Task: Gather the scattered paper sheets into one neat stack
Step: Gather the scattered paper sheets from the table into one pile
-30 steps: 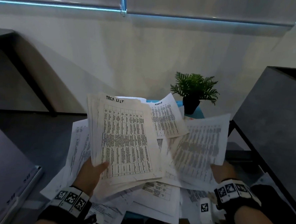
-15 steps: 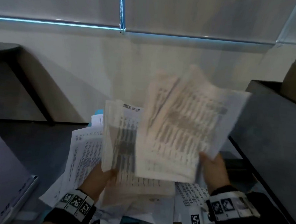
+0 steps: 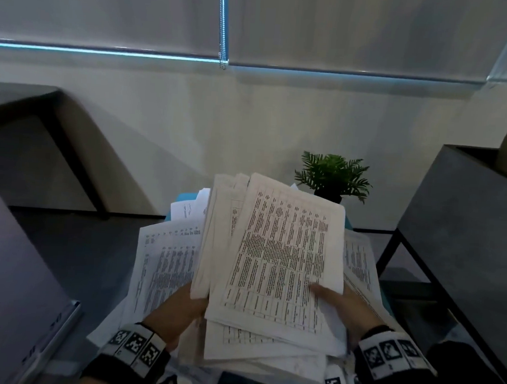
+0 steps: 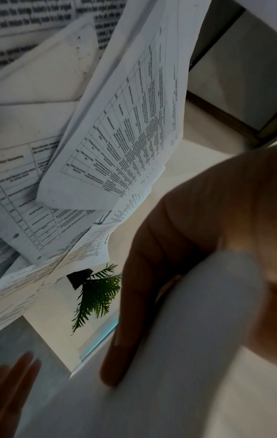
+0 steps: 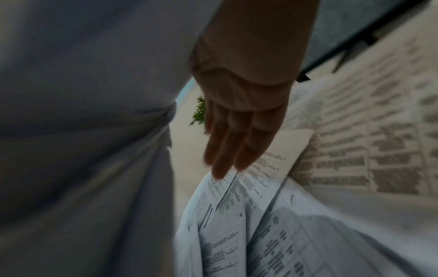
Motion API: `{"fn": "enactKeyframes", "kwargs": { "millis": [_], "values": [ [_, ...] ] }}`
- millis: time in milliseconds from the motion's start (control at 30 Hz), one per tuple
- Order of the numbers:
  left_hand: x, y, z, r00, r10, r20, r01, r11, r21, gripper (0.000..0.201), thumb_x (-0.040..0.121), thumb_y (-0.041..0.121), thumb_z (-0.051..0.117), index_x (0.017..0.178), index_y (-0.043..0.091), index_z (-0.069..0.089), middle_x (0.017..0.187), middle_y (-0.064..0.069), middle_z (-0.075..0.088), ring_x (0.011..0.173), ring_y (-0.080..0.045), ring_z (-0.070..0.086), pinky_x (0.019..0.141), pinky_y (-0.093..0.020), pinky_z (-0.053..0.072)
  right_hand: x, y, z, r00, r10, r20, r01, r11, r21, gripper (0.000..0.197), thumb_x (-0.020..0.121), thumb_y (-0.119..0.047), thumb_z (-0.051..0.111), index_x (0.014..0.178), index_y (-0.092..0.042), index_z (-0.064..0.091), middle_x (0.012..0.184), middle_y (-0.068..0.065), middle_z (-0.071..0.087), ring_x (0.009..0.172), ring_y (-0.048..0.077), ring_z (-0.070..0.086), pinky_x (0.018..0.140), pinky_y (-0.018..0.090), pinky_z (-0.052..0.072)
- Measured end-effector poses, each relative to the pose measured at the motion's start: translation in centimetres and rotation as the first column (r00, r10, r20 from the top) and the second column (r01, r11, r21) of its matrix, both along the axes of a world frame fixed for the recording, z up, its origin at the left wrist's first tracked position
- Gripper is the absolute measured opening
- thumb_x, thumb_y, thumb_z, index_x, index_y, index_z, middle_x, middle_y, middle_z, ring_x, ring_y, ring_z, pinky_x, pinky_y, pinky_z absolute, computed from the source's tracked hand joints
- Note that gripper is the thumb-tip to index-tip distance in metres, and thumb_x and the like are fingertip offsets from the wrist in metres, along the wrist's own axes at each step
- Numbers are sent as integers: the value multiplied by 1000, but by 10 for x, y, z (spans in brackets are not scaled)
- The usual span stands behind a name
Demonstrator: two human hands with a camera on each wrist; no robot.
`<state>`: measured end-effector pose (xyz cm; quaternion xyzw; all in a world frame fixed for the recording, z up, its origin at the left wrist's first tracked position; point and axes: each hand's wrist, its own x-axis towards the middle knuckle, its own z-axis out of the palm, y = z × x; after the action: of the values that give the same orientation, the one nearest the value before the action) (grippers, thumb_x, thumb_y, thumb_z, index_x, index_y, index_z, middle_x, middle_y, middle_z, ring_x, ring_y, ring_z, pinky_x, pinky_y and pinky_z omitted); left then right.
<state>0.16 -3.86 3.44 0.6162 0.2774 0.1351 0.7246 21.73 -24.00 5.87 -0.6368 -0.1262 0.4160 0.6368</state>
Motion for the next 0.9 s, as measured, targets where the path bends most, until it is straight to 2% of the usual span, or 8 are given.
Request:
{"fn": "enactKeyframes", "kwargs": {
  "millis": [100,167,267,400,500,633,733,900],
  "values": [
    [7,-1,1,1000,-1,9,2,997,-79,53,73,35,72,113,1,65,111,-20,69,104,-34,65,90,-44,53,-1,-6,-4,988,155,-11,-155,984,-88,58,67,-23,78,120,-11,59,114,9,70,109,28,64,103,48,43],
    [14,-2,4,1000,23,-16,-24,996,-82,34,84,27,65,109,4,67,109,-20,70,104,-36,64,94,-50,50,1,-4,-8,987,158,30,-153,981,-122,49,73,-19,74,119,-9,60,112,12,70,107,30,64,101,50,44],
    [25,-4,4,998,40,-48,-41,999,-24,24,95,18,52,113,9,66,110,-14,71,104,-30,66,94,-47,51,4,8,-16,991,20,133,3,985,-172,35,83,-13,67,116,-5,59,106,17,70,100,34,65,95,53,48],
    [39,6,-7,980,170,-99,-170,985,16,18,94,15,52,104,15,67,105,-10,72,94,-23,67,72,-29,55,14,20,-35,972,-185,148,212,957,-197,23,86,-12,62,109,-6,61,100,18,69,96,35,64,95,53,47],
    [37,35,-33,923,310,-227,-249,933,261,19,95,14,50,107,13,65,117,-10,65,106,-22,60,90,-31,46,24,20,-48,943,-304,136,327,924,-199,22,85,-10,63,107,-4,62,102,19,68,97,35,62,96,53,45],
    [15,76,-60,715,492,-497,-211,829,517,54,86,30,61,135,12,48,137,-14,50,112,-30,55,92,-33,45,29,16,-58,934,-334,125,354,908,-223,22,86,-16,63,106,-9,60,103,14,65,101,32,58,100,50,42],
    [-6,100,-81,496,475,-727,-97,862,497,92,70,49,66,147,23,24,150,-18,28,133,-39,34,109,-46,34,32,13,-62,930,-335,152,364,898,-248,23,85,-17,65,107,-9,59,99,13,62,99,31,57,98,48,43],
    [-21,121,-111,422,408,-810,-55,903,426,134,44,58,73,150,25,-3,156,-17,14,140,-40,21,113,-53,27,26,19,-72,945,-304,119,326,896,-301,22,81,-19,69,96,-5,64,103,19,66,99,35,60,97,53,45]
  ]
}}
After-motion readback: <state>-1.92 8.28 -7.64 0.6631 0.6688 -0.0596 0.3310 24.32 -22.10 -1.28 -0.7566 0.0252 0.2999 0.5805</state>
